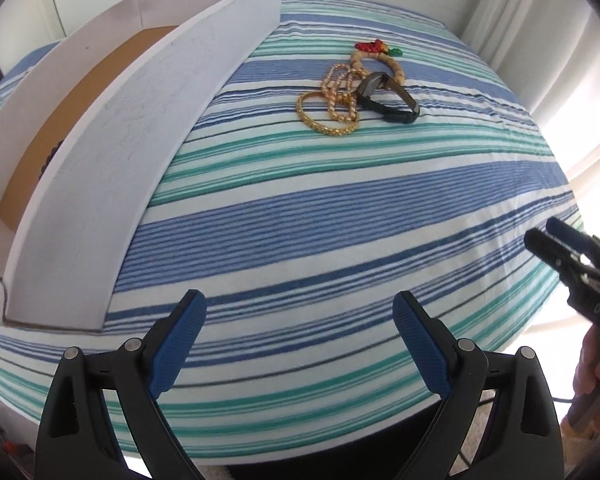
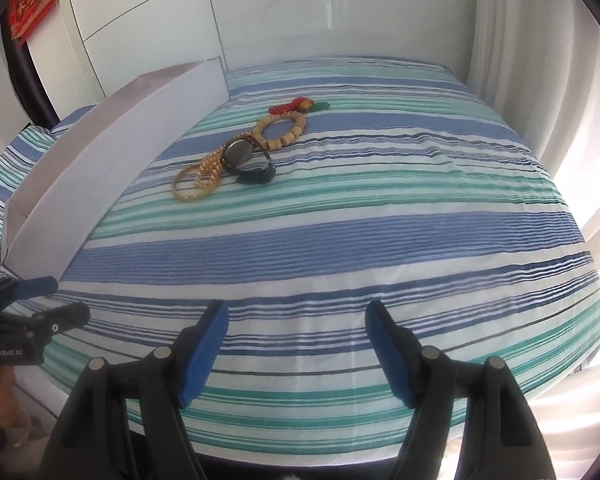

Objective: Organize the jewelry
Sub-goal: 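Withdraw both tools from the box toward the remaining jewelry, then grasp the gold bangle with the left tool while the right tool grasps the black watch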

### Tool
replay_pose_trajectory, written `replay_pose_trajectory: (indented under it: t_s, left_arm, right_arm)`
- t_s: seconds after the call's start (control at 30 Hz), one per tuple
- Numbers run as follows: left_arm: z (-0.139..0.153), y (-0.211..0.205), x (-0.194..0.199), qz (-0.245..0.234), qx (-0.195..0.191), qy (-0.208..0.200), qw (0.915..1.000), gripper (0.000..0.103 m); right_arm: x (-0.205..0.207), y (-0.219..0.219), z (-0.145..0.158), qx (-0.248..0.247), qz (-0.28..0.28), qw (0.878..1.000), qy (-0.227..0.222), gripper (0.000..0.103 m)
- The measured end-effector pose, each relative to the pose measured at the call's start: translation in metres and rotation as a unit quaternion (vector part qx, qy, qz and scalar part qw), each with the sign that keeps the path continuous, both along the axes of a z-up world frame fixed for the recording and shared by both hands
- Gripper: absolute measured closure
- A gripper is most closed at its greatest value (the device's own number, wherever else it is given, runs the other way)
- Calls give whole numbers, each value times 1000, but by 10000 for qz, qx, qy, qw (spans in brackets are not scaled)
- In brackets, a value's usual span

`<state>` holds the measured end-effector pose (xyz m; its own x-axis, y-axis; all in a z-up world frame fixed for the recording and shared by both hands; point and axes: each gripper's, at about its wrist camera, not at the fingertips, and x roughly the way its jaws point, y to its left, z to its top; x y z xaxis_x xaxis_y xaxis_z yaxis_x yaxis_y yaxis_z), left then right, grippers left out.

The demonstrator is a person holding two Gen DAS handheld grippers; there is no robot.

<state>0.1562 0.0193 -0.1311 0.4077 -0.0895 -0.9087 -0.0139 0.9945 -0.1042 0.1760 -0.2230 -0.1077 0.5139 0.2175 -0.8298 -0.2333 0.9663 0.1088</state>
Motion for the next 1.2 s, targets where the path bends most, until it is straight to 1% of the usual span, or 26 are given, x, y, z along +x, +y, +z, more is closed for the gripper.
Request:
replay_pose_trajectory:
  t_s: [0.1,0.27,0.43,0.57,0.67,0.77,0.9,0.97,1.07,1.2]
  left_arm:
    - [2,0,11,0,-25,0,10000,8]
    - [6,3,44,88,-145,-42,9998,8]
    - [10,17,82,382,-451,-140,9982,8]
    - [-1,24,111,622,-549,-75,9965,8]
    - [-12,26,128,745,-471,-17,9961,8]
    - [-23,21,145,745,-234,10,9969,9]
    - [-34,18,156,721,-40,69,9974,9]
    - [-40,19,159,737,24,105,9972,10]
    - [-46,20,163,758,121,137,9970,10]
    - [-48,16,167,691,338,80,9970,10]
  right_arm:
    - [3,2,-4,34,36,10000,77,31]
    - [12,1,-9,95,54,9998,182,31]
    - [20,2,-10,133,79,9997,199,31]
    - [29,6,-8,180,197,9994,205,31]
    - [41,9,-3,188,275,9994,134,31]
    - [56,14,3,196,354,9992,54,31]
    - [81,22,12,209,492,9985,-112,31]
    - [93,27,13,131,576,9981,-193,31]
    - [117,37,6,-10,678,9975,-210,31]
    - [149,51,-9,-79,804,9967,-122,31]
